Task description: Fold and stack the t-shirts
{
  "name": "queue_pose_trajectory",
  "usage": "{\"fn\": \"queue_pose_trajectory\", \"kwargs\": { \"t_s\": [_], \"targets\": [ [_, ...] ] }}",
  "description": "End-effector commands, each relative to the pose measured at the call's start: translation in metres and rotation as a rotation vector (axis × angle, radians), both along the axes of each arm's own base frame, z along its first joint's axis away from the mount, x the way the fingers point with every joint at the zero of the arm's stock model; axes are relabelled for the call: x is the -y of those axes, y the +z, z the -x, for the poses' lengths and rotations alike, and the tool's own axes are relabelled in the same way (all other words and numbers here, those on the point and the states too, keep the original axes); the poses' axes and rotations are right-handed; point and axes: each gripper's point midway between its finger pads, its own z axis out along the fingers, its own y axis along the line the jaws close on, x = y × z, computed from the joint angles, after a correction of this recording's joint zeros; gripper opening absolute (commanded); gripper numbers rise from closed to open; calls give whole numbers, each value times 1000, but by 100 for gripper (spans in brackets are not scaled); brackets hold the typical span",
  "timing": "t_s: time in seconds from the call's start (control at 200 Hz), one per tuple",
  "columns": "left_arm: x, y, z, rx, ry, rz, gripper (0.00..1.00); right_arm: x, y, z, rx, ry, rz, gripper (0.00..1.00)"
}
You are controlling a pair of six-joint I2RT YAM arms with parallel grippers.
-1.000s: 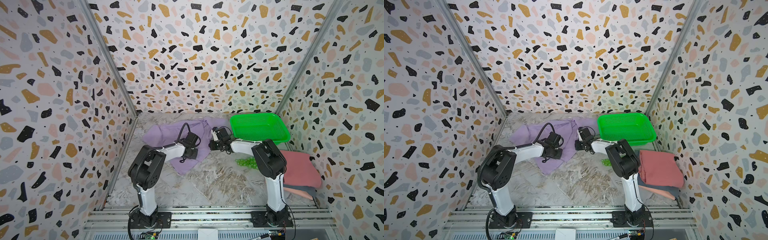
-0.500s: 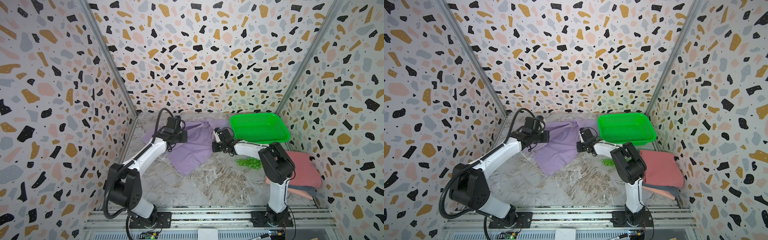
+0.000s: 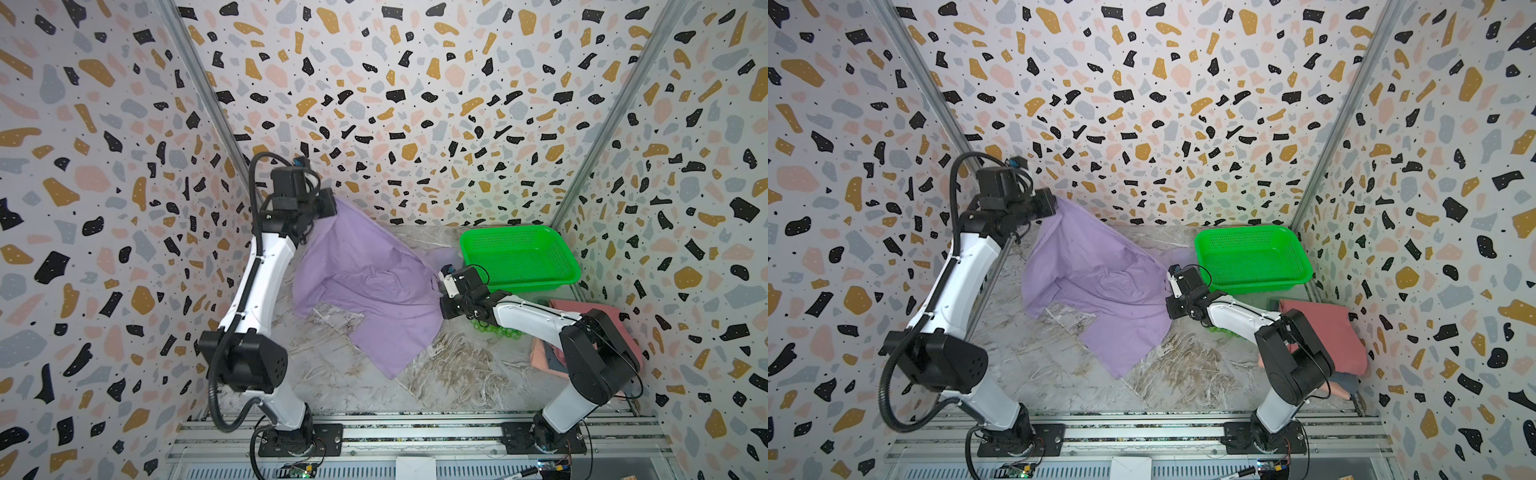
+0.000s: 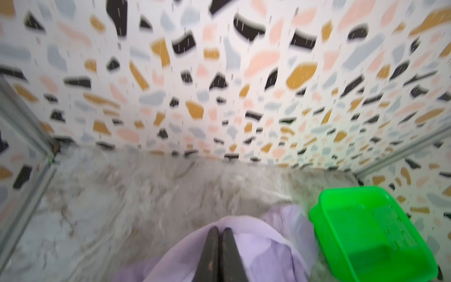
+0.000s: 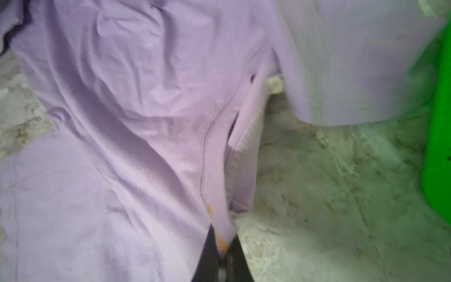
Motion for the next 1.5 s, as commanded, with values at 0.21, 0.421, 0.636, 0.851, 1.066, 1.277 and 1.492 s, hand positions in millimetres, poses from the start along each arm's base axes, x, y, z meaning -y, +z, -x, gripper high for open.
{"fn": "queue_pose_trajectory", "kwargs": {
  "t_s": [0.21,0.421,0.636,0.851,1.066,1.277,1.492],
  "targets": [
    [-70,-79,-131,-13,166,16,80,9,-4,-11,0,7,79,0],
    [-110,-106,-60,-139,297,-113,90,4,11,-21,7,-27,47,11],
    [-111,-212,41,-474,371,-80,88,1,20,-10,-49,-57,-14,50],
    [-125,-295,115,-661,465,34,84,0,11,18,-141,-52,-63,66],
    [-129,-334,144,-698,516,116,77,-7,-14,57,-226,-28,-41,71],
    [-130,-354,128,-655,506,169,69,-5,-45,81,-309,-47,-34,72],
    [-124,-357,106,-626,446,211,34,-22,-63,97,-341,-14,-15,73]
  ]
}}
